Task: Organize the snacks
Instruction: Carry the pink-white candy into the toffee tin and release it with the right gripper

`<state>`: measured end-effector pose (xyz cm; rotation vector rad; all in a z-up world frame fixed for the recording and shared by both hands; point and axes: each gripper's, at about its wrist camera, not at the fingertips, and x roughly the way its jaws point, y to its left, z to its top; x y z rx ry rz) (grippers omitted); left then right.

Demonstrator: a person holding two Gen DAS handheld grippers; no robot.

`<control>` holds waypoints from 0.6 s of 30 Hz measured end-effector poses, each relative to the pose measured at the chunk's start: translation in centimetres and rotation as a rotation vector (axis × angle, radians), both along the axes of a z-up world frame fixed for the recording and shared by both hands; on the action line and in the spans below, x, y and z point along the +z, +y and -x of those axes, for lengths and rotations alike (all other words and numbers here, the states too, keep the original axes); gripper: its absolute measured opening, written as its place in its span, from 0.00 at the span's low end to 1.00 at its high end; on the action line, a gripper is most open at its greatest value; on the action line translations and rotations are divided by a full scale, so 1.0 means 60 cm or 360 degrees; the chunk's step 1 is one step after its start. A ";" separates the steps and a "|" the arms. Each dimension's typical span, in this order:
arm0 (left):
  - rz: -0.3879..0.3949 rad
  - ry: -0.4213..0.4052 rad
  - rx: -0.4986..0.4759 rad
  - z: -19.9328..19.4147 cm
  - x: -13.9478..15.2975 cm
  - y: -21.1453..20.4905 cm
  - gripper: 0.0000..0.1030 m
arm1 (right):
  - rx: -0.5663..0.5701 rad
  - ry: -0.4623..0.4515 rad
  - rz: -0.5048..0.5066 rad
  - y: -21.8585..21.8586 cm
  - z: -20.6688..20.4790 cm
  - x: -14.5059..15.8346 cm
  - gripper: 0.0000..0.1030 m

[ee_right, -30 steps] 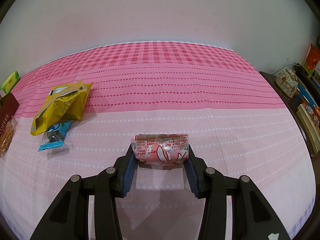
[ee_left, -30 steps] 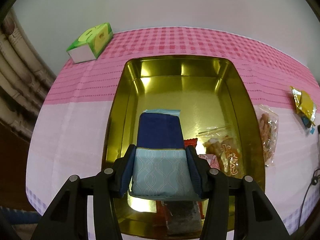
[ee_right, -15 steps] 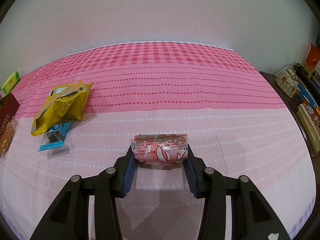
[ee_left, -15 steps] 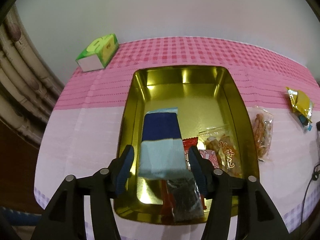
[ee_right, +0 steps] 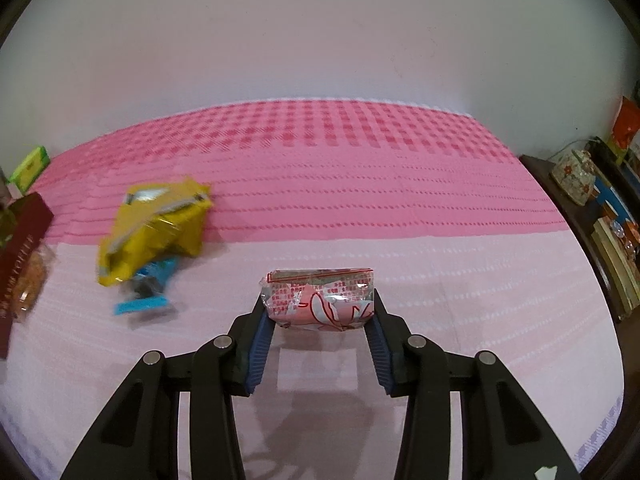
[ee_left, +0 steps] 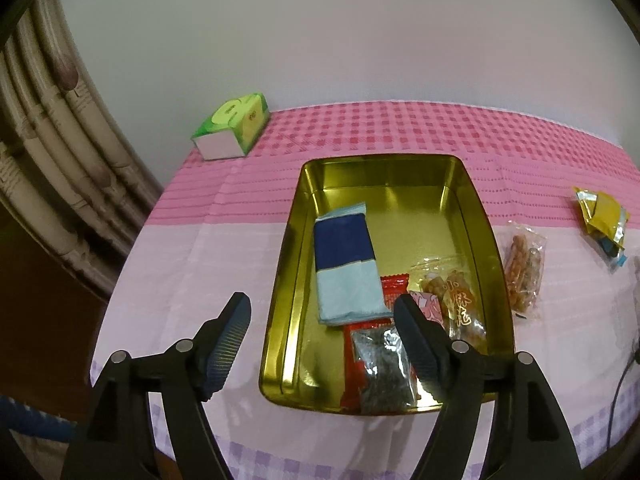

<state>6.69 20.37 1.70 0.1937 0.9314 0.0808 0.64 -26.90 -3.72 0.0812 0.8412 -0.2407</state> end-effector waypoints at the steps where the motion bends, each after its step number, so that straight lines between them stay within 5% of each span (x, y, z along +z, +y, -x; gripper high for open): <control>1: 0.0001 -0.0005 0.0004 0.001 0.001 0.000 0.73 | 0.0010 -0.0008 0.0001 0.007 0.002 0.008 0.39; 10: -0.0006 -0.0067 0.0033 0.024 0.009 0.010 0.81 | 0.0228 -0.0078 -0.0001 0.116 -0.001 0.065 0.39; 18: 0.0091 -0.0080 0.0245 0.024 0.013 0.080 0.86 | 0.0527 -0.0079 -0.0030 0.258 -0.012 0.085 0.39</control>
